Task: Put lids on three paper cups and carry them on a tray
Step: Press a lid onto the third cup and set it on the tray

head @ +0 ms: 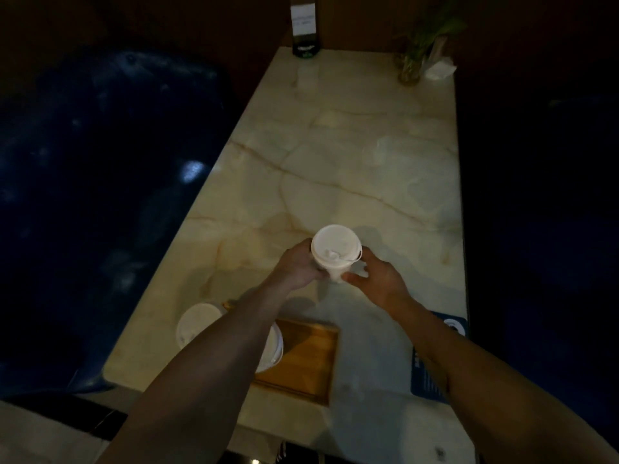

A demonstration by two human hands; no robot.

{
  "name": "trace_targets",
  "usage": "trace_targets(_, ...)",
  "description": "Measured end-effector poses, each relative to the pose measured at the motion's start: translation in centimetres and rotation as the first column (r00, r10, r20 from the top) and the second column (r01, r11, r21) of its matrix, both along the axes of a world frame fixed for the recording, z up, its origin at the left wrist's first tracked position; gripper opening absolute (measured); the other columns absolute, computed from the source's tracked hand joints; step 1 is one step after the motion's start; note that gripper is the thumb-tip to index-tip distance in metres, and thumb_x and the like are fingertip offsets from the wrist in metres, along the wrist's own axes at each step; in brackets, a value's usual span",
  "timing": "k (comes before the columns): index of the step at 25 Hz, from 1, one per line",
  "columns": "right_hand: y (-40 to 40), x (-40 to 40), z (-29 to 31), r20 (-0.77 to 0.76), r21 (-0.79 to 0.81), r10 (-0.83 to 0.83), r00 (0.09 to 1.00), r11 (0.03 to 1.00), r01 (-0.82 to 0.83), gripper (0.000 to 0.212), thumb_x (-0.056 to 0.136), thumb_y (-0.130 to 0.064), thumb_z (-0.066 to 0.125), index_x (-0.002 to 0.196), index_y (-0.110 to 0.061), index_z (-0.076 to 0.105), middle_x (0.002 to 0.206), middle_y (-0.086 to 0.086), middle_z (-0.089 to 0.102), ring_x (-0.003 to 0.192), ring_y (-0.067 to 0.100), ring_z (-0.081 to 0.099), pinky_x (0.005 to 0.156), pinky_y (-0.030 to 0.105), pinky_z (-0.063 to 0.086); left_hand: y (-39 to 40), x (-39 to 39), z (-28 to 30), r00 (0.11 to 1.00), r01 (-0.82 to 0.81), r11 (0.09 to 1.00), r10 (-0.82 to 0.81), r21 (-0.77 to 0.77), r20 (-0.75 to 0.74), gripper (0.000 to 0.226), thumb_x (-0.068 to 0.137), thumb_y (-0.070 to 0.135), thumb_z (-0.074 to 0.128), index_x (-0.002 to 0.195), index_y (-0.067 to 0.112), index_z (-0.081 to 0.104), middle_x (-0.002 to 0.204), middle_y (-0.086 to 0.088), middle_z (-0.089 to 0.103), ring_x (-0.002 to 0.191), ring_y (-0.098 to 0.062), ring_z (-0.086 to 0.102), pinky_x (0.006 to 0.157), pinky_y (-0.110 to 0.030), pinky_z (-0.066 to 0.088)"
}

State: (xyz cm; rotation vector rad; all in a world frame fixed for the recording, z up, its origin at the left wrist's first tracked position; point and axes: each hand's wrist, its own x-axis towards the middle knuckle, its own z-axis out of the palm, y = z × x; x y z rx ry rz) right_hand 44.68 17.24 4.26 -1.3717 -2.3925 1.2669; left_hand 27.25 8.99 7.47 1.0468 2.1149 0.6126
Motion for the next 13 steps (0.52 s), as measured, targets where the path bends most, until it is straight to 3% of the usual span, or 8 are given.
trace_targets(7,-1.9,1.3,6.6,-0.144,0.038,0.011,0.99,0.999,-0.005,0.07,0.083,-0.041,0.073,0.143,-0.03,0.04,0.138,-0.001,0.059,0.123,0.021,0.058,0.096,0.031,0.045,-2.5,-0.6,5.8,0.99,0.029,0.988,-0.05,0.151,0.132,0.069,0.066,0.013,0.089,0.127,0.012,0.057,0.123,-0.004,0.066,0.116,-0.021,0.061,0.098,-0.036,0.05)
trace_targets(13,-6.3,3.5,11.6,-0.318,0.015,-0.006,0.948,1.0,0.012,0.064,0.08,-0.047,0.072,0.136,-0.035,0.045,0.132,-0.011,0.06,0.116,0.006,0.058,0.098,0.033,0.05,-7.8,1.0,10.5,0.954,-0.031,0.952,-0.063,0.305,0.293,0.061,0.07,0.017,0.087,0.125,0.019,0.06,0.119,0.002,0.068,0.112,-0.009,0.061,0.085,-0.016,0.047)
